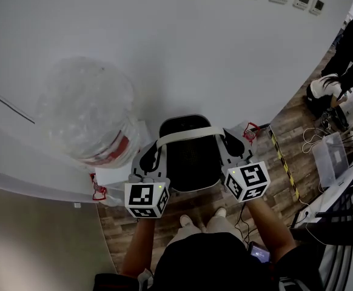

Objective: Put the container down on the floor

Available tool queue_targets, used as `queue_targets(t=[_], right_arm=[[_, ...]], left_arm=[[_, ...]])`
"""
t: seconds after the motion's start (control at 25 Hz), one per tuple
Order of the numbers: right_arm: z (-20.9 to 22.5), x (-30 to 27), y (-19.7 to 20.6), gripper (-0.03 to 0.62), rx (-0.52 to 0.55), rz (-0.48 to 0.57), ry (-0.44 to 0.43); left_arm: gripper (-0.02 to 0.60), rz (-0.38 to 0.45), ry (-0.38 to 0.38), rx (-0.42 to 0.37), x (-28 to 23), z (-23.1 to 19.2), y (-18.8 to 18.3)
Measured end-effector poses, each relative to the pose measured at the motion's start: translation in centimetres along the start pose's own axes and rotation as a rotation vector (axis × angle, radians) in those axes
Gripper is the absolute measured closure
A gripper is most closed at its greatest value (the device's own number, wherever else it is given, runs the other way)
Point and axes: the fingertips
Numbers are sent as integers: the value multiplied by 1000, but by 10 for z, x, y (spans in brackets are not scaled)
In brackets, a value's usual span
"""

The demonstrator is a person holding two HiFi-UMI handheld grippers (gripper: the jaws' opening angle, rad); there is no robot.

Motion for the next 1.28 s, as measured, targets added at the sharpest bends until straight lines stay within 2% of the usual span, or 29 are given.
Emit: queue_targets(t=[0.44, 0.96, 1.28], right_arm=[[35, -20, 13, 542, -25, -2, -26], [75, -48, 35, 542, -31, -29, -128], [88, -67, 67, 542, -30, -73, -150]], left_arm=[[534, -19, -16, 2, -32, 9, 16], [534, -30, -112, 3, -72, 14, 39], [534, -45, -146, 24, -89, 5, 72]])
Point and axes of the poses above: the fingertips, and each gripper's own axes: x backward along the fingers, z to its right, y out of its underside, and after that the axes turned 7 degrees about z, right-handed
